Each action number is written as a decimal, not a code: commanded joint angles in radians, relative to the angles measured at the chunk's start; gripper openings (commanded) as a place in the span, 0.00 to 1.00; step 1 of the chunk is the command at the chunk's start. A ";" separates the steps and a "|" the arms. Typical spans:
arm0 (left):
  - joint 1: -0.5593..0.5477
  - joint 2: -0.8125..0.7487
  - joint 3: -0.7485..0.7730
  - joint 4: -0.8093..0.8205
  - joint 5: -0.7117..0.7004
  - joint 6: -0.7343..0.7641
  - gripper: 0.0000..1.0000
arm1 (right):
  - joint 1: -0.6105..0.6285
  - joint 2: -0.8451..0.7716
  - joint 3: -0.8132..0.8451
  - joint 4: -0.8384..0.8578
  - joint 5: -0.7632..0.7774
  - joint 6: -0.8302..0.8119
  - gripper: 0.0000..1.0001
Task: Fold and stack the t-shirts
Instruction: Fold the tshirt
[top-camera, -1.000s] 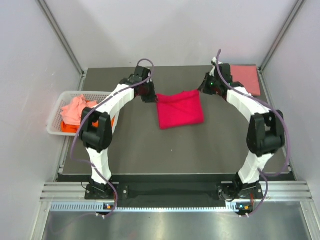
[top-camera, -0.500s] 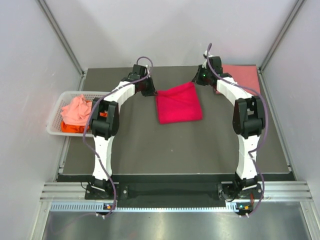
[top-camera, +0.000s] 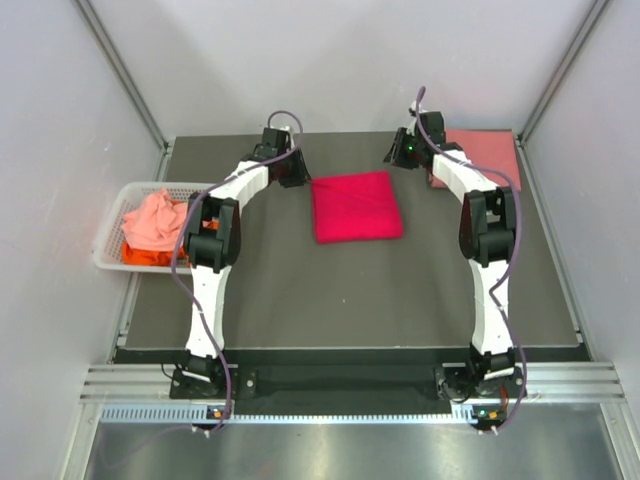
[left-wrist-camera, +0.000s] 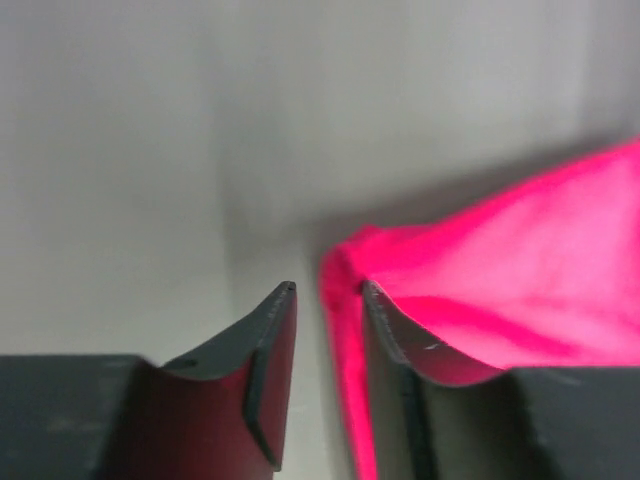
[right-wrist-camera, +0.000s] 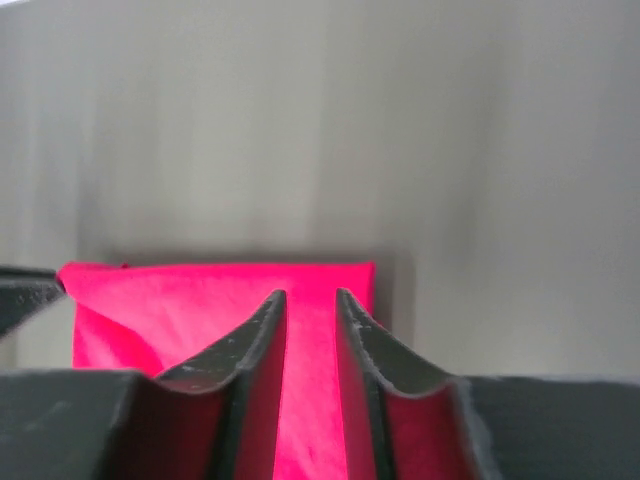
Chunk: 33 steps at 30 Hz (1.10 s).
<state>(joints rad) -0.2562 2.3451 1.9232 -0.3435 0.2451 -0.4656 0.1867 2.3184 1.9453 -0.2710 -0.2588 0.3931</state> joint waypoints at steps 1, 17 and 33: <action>0.015 -0.108 0.023 -0.005 -0.128 0.059 0.39 | -0.024 -0.039 0.055 -0.063 -0.071 -0.033 0.30; -0.106 -0.360 -0.410 0.035 0.194 0.010 0.33 | -0.018 -0.398 -0.491 -0.097 -0.252 -0.204 0.34; -0.161 -0.354 -0.563 -0.034 0.048 0.031 0.34 | -0.007 -0.444 -0.741 0.042 -0.215 -0.200 0.26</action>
<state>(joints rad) -0.4049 2.0243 1.3762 -0.3717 0.3168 -0.4438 0.1715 1.9305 1.2278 -0.3130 -0.4717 0.2020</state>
